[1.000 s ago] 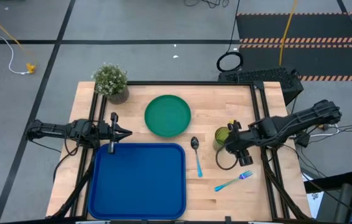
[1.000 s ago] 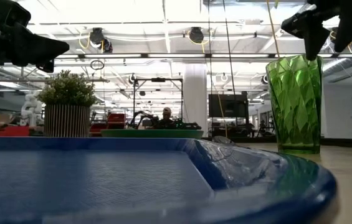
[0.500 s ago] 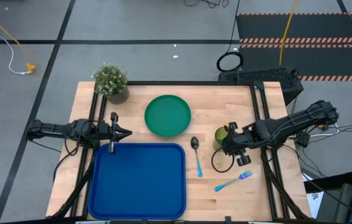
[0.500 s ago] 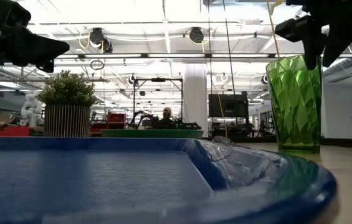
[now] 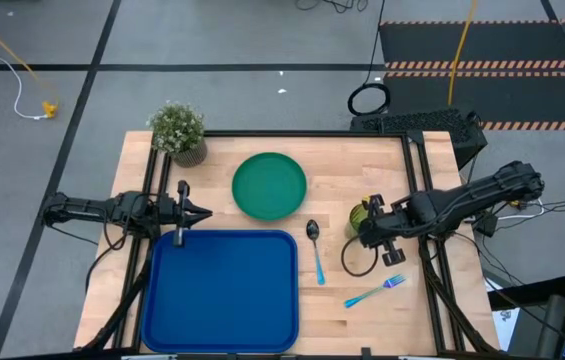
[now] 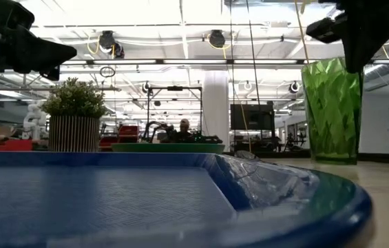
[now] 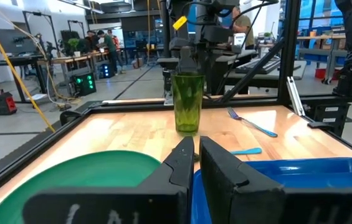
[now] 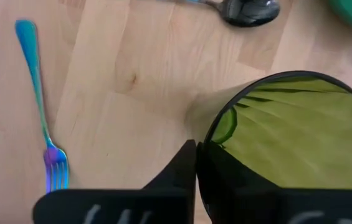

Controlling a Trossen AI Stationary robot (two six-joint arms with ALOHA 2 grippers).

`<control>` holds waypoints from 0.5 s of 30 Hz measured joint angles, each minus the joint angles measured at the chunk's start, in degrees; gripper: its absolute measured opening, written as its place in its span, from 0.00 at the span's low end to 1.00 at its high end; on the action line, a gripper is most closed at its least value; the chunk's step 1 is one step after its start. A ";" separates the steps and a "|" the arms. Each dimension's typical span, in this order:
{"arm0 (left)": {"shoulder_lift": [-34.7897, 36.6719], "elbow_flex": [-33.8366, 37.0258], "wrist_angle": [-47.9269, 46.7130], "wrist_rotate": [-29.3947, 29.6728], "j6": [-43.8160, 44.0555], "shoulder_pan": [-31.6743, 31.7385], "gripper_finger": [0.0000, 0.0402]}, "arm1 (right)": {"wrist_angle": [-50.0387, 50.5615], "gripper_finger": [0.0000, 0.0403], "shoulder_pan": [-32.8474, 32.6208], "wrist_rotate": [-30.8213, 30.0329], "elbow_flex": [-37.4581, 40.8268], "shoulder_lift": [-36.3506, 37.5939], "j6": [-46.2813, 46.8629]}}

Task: Pick and place plate/cup/fork/spoon on tray
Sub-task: Put the green glass on the dark blue tray

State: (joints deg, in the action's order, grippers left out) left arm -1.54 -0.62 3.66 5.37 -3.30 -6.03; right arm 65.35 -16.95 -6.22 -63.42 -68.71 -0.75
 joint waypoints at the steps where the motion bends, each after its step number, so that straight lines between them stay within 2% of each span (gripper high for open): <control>1: 0.00 0.01 -0.01 0.01 0.63 0.00 0.08 | 0.12 0.01 0.00 -0.02 -0.98 0.00 0.30; 4: 0.00 0.02 -0.02 -0.02 1.00 0.01 0.08 | 0.07 0.01 -0.02 -0.45 -3.95 0.04 1.02; 9: 0.00 0.01 -0.02 -0.01 1.10 -0.01 0.08 | -0.20 0.01 -0.34 -4.67 -8.80 -0.10 0.00; 15: 0.00 0.02 -0.04 -0.04 2.61 0.01 0.08 | -0.76 0.00 -0.92 -7.86 -15.97 -3.83 -2.70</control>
State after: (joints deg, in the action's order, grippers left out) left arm -1.54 -0.61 3.62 5.32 -0.69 -6.03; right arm 64.59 -17.87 -14.08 -79.39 -72.54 -3.45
